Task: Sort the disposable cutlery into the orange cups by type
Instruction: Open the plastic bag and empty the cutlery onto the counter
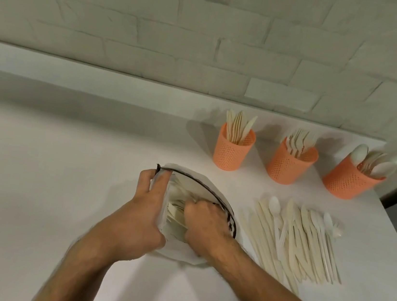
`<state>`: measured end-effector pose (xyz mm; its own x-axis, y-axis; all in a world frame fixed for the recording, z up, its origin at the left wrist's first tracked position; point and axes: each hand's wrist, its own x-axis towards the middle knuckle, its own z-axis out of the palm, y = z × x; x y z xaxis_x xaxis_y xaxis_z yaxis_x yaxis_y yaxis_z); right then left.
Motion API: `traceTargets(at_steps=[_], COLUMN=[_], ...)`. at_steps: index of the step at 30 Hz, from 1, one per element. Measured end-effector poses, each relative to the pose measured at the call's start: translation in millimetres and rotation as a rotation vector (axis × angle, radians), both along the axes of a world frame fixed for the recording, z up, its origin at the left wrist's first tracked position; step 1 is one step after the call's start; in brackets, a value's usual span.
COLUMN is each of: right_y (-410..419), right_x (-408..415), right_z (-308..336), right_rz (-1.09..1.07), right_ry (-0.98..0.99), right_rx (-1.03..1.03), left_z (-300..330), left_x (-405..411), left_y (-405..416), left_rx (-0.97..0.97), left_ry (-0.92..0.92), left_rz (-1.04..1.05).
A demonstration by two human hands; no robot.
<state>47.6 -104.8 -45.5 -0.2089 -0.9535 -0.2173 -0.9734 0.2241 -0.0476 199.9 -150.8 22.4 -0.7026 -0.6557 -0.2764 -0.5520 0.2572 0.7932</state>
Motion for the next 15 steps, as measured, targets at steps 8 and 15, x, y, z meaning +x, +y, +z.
traceTargets(at_steps=[8,15], right_y=[3.4,4.5], right_x=[-2.8,-6.4], right_z=[0.2,8.8], right_rz=[-0.023,-0.071], right_ry=[-0.048,-0.218], right_rx=[-0.013,0.008], left_z=[-1.2,-1.7], left_x=[-2.3,-2.8], left_y=[0.7,0.0], left_rx=[-0.003,-0.048], left_ry=[0.001,-0.012], left_rz=[0.012,0.01])
